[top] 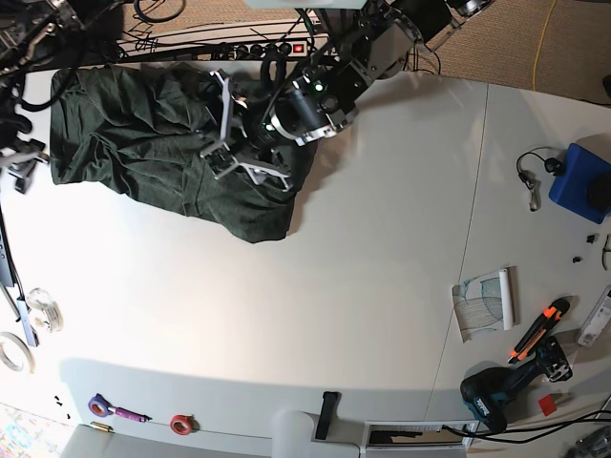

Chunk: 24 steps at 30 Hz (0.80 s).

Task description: Layout the t-shirt on the table in an organized manner, then fold the t-shirt properly

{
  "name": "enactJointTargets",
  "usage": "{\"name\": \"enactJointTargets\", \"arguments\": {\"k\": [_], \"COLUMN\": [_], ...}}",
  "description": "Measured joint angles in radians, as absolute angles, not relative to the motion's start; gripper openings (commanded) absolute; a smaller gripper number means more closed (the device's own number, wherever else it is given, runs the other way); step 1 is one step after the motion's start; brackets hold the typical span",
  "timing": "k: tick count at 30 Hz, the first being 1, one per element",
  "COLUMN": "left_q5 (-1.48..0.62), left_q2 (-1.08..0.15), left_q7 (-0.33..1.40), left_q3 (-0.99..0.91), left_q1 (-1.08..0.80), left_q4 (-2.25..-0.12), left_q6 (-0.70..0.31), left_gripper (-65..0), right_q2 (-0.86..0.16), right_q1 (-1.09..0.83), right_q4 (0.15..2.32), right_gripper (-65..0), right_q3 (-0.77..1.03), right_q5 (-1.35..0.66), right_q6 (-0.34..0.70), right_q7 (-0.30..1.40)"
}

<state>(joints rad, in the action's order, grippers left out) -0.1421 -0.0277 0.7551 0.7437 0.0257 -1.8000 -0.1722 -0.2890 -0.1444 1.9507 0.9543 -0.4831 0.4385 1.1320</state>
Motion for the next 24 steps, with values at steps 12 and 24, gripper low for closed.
{"name": "enactJointTargets", "arguments": {"k": [12, 24], "left_q5": [-0.142, -0.142], "left_q2": [-0.028, -0.033], "left_q7": [0.755, 0.755], "left_q3": [0.738, 0.738], "left_q1": [0.023, 0.023], "left_q4": [-1.8, -1.8], "left_q6": [-0.173, -0.173], "left_gripper": [-29.6, -29.6], "right_q2": [-0.449, -0.587], "right_q1": [-0.141, -0.208], "right_q4": [1.452, 1.097], "right_gripper": [-28.1, -28.1], "right_q3": [1.051, 1.051], "right_q5": [-0.908, -1.188], "right_q6": [0.558, 0.697], "right_q7": [1.33, 1.409]}}
